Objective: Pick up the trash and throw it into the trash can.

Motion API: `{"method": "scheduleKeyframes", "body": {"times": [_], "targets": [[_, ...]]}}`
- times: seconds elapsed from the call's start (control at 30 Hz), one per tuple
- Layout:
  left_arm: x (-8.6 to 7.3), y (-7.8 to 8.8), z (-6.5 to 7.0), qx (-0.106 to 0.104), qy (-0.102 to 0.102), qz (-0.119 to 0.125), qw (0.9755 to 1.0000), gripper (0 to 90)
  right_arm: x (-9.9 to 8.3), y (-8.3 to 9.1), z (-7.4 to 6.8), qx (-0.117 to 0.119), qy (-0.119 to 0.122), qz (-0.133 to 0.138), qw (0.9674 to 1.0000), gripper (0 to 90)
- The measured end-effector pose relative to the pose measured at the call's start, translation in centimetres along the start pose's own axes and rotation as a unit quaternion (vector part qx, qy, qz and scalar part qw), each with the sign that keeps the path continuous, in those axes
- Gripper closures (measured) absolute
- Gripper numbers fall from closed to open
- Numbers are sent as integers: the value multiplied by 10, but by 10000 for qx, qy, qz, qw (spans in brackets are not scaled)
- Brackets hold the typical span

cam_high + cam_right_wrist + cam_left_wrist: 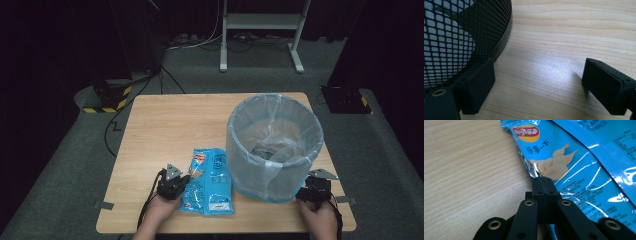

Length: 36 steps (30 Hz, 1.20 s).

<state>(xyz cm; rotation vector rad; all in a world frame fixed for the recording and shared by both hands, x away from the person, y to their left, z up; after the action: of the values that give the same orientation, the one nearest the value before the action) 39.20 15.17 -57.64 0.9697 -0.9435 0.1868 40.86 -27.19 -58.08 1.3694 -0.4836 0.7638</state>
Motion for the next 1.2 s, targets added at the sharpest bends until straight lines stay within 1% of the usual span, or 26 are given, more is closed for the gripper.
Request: {"method": "scheduleKeyframes", "body": {"times": [0.03,0.07,0.1,0.17,0.2,0.27,0.3,0.33,0.4,0.5,0.53,0.57,0.6,0.63,0.67,0.73,0.77,0.8,0.87,0.9,0.93,1.0,1.03,1.17,1.2], "targets": [[0,0,0,0,0,0,10000,898,0,0,0,0,0,0,10000,107],[1,3,-1,-16,65,152,9999,898,0,0,0,1,16,16,10000,107],[1,5,-2,-17,90,239,9997,899,0,0,0,0,16,17,10000,107],[2,11,-3,-28,194,491,9986,899,0,0,0,0,2,3,10000,107],[3,13,-3,-8,197,556,9983,899,0,0,0,-1,-10,-5,10000,108],[4,21,-3,6,212,754,9969,900,0,0,0,-9,-23,-9,10000,109],[6,27,-4,45,226,904,9956,900,0,1,-1,-10,-26,-7,10000,111],[8,31,-5,70,235,986,9948,900,0,1,-1,-10,-26,-7,10000,111],[13,40,-6,119,331,1304,9908,900,0,1,-1,-10,-29,-9,10000,112],[19,55,-8,267,300,1614,9861,900,0,1,-1,-9,-28,-8,10000,113],[21,59,-8,314,277,1721,9842,900,0,1,-1,-9,-29,-8,10000,112],[24,63,-7,318,274,1828,9823,900,0,1,-1,-9,-28,-8,10000,113],[27,68,-6,374,229,1932,9802,900,0,1,-1,-9,-28,-8,10000,112],[29,71,-5,405,196,2002,9787,900,0,1,-1,-9,-28,-8,10000,113],[32,75,-3,434,161,2100,9766,900,0,1,-1,-9,-29,-8,10000,113],[36,81,-1,506,92,2215,9738,900,0,1,-1,-8,-28,-9,10000,113],[38,85,0,553,32,2283,9720,900,0,1,-1,-9,-28,-8,10000,113],[39,88,0,578,15,2327,9708,900,0,1,-1,-8,-28,-9,10000,113],[44,94,2,645,-20,2468,9669,900,0,1,-1,-8,-28,-9,10000,113],[47,99,3,689,-52,2553,9644,900,0,1,-1,-8,-27,-9,10000,113],[50,102,4,713,-70,2606,9628,900,0,1,-1,-8,-29,-9,10000,113],[56,113,6,801,-142,2781,9571,900,0,1,-1,-6,-30,-10,10000,112],[59,116,8,813,-137,2855,9548,900,0,1,-1,-7,-31,-10,10000,113],[74,133,16,980,-376,3079,9456,900,0,1,-1,-5,-29,-10,10000,113],[79,138,19,1011,-426,3161,9424,900,0,1,-1,-6,-29,-9,10000,112]]}}
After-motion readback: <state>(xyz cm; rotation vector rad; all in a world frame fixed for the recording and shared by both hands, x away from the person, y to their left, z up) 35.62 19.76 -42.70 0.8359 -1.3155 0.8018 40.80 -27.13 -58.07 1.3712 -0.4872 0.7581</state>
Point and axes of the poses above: each handheld gripper's, and its own axes: y roughly backward along the jaws, x roughly out of its top, z roughly to its right, the point moved 8 cm from there along -y, roughly forward along the jaws, and after that the axes turned 11 degrees about -x, right-handed, at the moved point
